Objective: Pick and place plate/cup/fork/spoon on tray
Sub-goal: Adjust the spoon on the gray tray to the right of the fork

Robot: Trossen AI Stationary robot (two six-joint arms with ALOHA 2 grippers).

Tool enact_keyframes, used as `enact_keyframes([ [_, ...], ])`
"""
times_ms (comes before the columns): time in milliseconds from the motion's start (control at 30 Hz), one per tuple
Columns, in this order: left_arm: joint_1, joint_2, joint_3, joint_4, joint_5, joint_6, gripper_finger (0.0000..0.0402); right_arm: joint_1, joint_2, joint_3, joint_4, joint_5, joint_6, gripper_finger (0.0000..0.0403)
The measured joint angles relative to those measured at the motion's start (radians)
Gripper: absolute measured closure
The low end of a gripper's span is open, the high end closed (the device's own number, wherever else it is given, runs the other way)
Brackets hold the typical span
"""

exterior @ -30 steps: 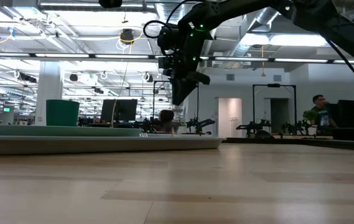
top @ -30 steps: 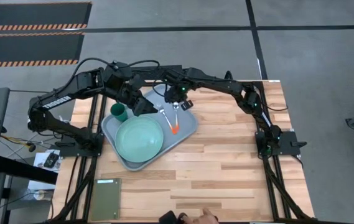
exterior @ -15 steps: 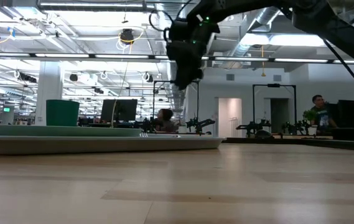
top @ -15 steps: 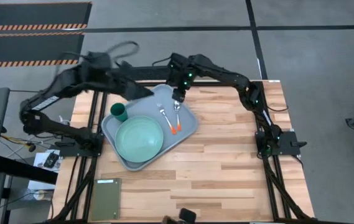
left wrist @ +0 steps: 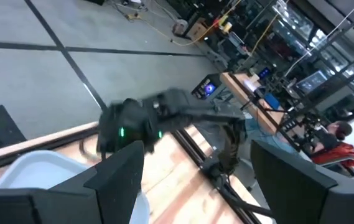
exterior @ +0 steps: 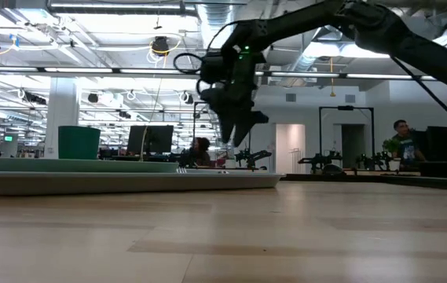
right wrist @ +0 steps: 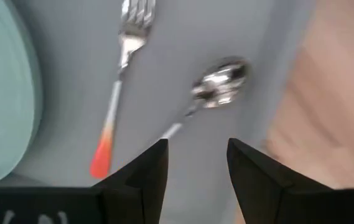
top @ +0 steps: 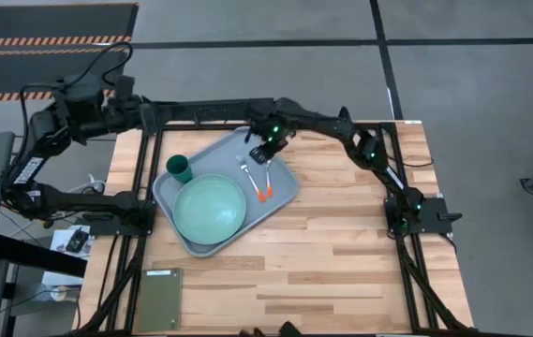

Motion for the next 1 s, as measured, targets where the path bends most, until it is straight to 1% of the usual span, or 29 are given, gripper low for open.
enact_keyframes([
  [200,0.017,0.0,0.0,-0.025,0.016,0.021,0.0123,0.069,0.042,0.001,0.013,0.05,0.077,0.0219],
  [367,0.018,0.008,0.0,-0.045,0.017,0.048,0.0123,0.086,0.092,0.0,0.008,0.077,0.121,0.0219],
  [533,0.018,0.01,-0.001,-0.05,0.018,0.056,0.0123,0.082,0.132,-0.001,0.014,0.069,0.133,0.022],
  [733,0.018,0.012,-0.001,-0.069,0.019,0.066,0.0123,0.082,0.129,0.0,0.044,0.066,0.148,0.024],
  [833,0.018,0.012,-0.001,-0.069,0.019,0.066,0.0123,0.082,0.129,0.0,0.028,0.055,0.156,0.0251],
  [1000,0.018,0.012,-0.001,-0.083,0.019,0.066,0.0123,0.088,0.129,0.0,0.019,0.057,0.184,0.0254],
])
